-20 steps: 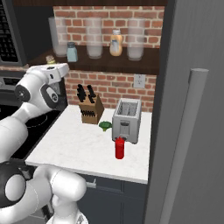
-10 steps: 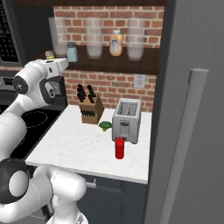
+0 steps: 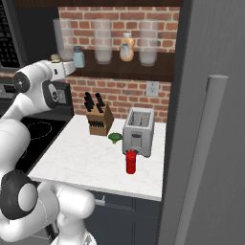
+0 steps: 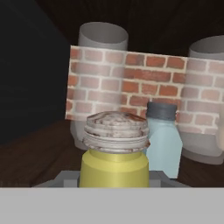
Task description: Put the shaker and condiment bottle from the counter next to their counterparts in the cabinet.
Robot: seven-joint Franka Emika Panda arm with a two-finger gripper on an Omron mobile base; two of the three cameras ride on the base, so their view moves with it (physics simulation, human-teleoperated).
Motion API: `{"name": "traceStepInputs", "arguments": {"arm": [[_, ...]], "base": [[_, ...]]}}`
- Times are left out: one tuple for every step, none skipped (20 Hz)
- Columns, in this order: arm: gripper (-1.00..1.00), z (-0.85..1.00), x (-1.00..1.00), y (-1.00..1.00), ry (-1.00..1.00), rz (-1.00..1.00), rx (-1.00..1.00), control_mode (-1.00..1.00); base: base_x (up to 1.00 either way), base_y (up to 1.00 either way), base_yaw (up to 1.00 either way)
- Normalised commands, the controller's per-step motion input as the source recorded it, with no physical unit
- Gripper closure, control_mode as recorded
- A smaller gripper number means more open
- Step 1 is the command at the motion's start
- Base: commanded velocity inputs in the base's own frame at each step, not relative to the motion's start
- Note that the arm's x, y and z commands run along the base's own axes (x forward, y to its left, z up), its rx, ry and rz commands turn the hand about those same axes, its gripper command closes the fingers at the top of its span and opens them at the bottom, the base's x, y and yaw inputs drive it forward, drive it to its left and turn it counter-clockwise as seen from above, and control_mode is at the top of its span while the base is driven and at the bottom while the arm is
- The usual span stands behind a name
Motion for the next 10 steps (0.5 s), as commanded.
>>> {"name": "traceStepInputs", "arguments": {"arm": [[1.0,0.0,0.09,0.0,0.07,0.0,0.07,-1.0],[1.0,0.0,0.07,-0.01,0.06,0.0,0.07,-1.0],[1.0,0.0,0.06,-0.01,0.04,0.0,0.07,-1.0],[1.0,0.0,0.08,-0.01,0.03,0.0,0.08,-1.0],[1.0,0.0,0.08,-0.01,0.02,0.0,0.08,-1.0],[1.0,0.0,0.06,-0.02,0.01,0.0,0.08,-1.0],[1.0,0.0,0.05,-0.01,0.0,0.0,0.07,-1.0],[1.0,0.0,0.05,0.0,0.0,0.0,0.07,-1.0],[1.0,0.0,0.05,0.0,0.0,0.0,0.07,-1.0],[1.0,0.0,0.05,0.0,0.0,0.0,0.06,-1.0]], "base": [[0.0,0.0,0.0],[0.0,0.0,0.0],[0.0,0.0,0.0],[0.0,0.0,0.0],[0.0,0.0,0.0],[0.0,0.0,0.0],[0.0,0.0,0.0],[0.0,0.0,0.0],[0.0,0.0,0.0],[0.0,0.0,0.0]]}}
